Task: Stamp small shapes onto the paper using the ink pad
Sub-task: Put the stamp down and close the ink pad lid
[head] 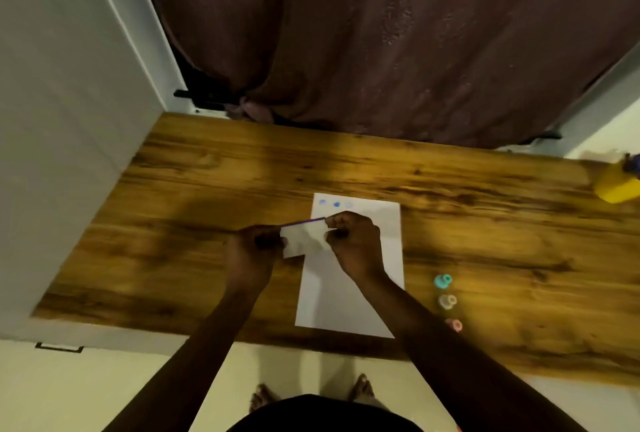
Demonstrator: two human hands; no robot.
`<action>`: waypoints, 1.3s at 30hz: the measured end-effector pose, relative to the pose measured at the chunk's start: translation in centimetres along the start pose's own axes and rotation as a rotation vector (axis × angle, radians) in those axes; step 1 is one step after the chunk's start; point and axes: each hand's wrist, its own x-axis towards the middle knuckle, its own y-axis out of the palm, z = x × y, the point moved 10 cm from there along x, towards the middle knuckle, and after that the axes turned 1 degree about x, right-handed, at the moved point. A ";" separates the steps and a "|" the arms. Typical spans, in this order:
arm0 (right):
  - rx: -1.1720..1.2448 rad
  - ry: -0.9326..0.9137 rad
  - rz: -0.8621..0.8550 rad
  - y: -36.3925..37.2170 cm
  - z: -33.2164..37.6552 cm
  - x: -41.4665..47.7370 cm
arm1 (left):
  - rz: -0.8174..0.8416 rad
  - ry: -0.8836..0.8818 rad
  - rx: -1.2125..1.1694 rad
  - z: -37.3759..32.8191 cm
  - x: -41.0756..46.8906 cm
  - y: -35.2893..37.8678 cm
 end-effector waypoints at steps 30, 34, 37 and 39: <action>-0.027 0.457 -0.257 -28.6 -27.6 -7.3 | 0.484 0.008 0.331 -8.6 -13.2 35.4; 0.031 0.461 -0.256 -28.5 -28.8 -7.9 | 0.512 0.017 0.405 -8.5 -13.8 36.5; 0.040 0.442 -0.262 -28.3 -29.2 -8.2 | 0.556 0.021 0.446 -8.5 -14.1 37.1; 0.064 0.433 -0.263 -28.3 -29.2 -8.2 | 0.575 0.012 0.452 -8.4 -14.2 37.4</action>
